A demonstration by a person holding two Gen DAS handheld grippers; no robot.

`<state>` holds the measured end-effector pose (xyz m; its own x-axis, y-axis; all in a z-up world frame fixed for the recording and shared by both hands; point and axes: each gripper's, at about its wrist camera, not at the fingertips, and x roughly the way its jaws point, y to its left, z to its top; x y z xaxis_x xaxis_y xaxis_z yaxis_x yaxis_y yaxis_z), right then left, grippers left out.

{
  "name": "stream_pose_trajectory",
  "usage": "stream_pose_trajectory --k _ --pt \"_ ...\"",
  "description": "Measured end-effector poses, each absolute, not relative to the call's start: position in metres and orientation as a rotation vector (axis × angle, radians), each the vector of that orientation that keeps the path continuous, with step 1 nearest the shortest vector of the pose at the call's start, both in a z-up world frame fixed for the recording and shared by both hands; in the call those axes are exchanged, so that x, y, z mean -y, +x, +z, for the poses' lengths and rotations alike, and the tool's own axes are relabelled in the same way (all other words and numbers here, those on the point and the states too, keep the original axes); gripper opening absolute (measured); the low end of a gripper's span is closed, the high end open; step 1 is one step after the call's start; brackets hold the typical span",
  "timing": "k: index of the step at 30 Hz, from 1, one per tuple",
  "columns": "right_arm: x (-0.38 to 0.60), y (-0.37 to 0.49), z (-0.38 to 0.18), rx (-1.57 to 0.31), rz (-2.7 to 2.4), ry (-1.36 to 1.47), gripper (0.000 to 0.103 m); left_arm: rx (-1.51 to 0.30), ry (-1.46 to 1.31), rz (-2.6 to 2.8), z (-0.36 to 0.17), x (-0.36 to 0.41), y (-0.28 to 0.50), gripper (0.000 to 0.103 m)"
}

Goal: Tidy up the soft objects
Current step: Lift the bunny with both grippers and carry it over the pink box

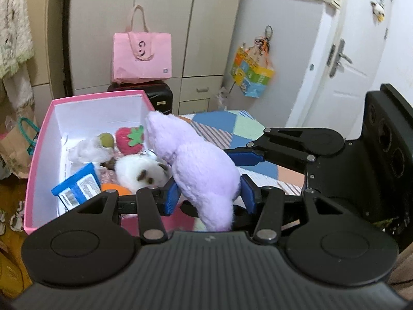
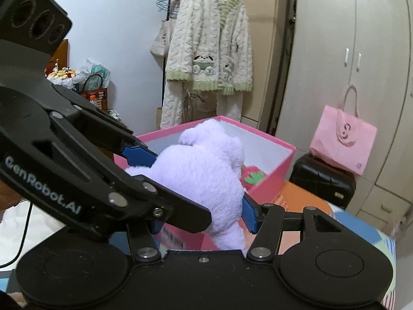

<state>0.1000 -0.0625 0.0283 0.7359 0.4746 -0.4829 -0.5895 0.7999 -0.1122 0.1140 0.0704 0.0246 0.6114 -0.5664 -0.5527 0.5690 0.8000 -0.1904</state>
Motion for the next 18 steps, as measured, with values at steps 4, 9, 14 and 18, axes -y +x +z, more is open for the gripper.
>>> stream_pose_trajectory --k 4,9,14,18 --pt "0.054 0.124 0.034 -0.436 0.618 -0.268 0.063 -0.596 -0.039 -0.645 0.026 -0.086 0.138 0.048" --pt "0.043 0.158 0.04 -0.443 0.674 -0.297 0.062 -0.613 -0.121 -0.63 0.024 -0.099 0.174 0.048" --pt "0.036 0.195 0.038 -0.485 0.697 -0.267 0.061 -0.62 -0.247 -0.629 0.01 -0.116 0.21 0.048" --pt "0.031 0.217 0.024 -0.54 0.699 -0.249 0.06 -0.645 -0.288 -0.59 -0.007 -0.119 0.23 0.048"
